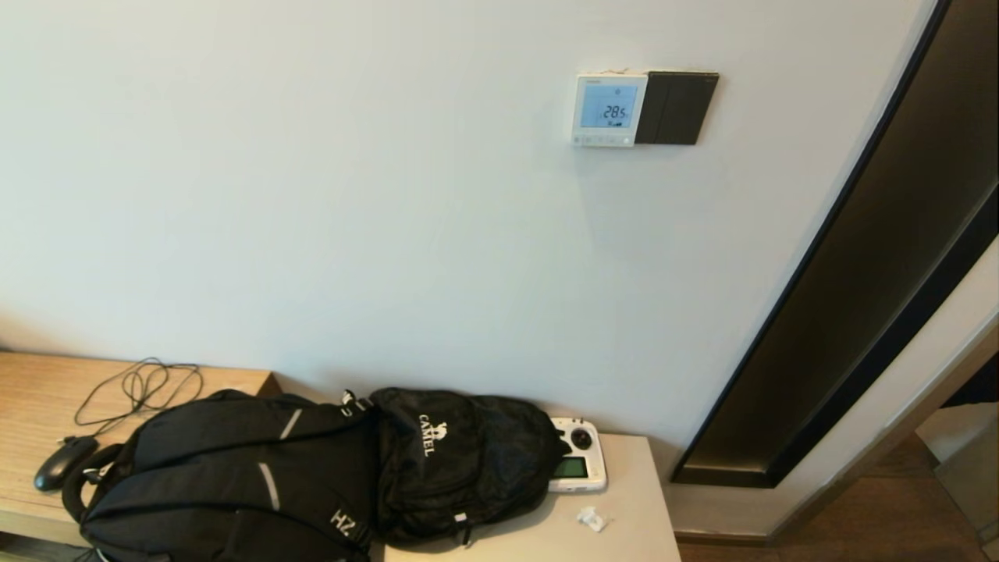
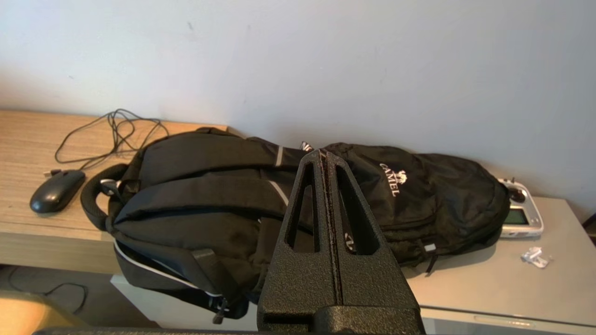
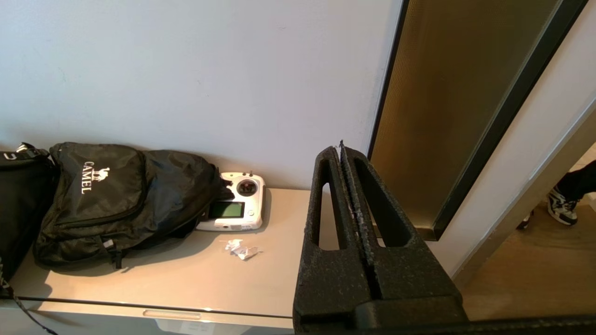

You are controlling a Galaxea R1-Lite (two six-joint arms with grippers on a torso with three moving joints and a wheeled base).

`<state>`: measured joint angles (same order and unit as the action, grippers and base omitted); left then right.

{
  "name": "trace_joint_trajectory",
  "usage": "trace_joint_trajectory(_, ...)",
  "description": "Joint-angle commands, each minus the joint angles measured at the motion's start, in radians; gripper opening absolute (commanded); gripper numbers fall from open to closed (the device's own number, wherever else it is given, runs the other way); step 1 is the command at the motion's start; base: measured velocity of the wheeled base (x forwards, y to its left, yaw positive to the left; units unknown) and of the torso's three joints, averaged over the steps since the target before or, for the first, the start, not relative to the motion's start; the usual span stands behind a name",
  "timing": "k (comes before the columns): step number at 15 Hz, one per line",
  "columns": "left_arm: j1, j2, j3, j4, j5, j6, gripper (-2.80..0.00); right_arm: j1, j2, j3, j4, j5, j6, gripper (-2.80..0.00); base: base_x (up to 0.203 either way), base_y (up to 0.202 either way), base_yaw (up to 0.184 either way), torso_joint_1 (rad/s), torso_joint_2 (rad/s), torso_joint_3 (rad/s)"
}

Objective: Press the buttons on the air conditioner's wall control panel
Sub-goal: Turn off the central air conditioner

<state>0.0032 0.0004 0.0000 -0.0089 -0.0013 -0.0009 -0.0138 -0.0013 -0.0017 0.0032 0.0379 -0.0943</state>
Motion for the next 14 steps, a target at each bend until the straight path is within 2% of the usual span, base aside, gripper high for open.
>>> trace_joint_trajectory(1, 0.001, 0.000, 0.000, 0.000, 0.000, -0.001, -2.80, 0.000, -0.002, -0.001, 0.000, 0.000, -0.002, -2.80, 0.000, 0.000, 0.000, 0.000, 0.00, 0.000)
trace_joint_trajectory(14, 0.000, 0.000, 0.000, 0.000, 0.000, -0.001, -2.80, 0.000, -0.002, -0.001, 0.000, -0.001, 0.001, -2.80, 0.000, 0.000, 0.000, 0.000, 0.00, 0.000)
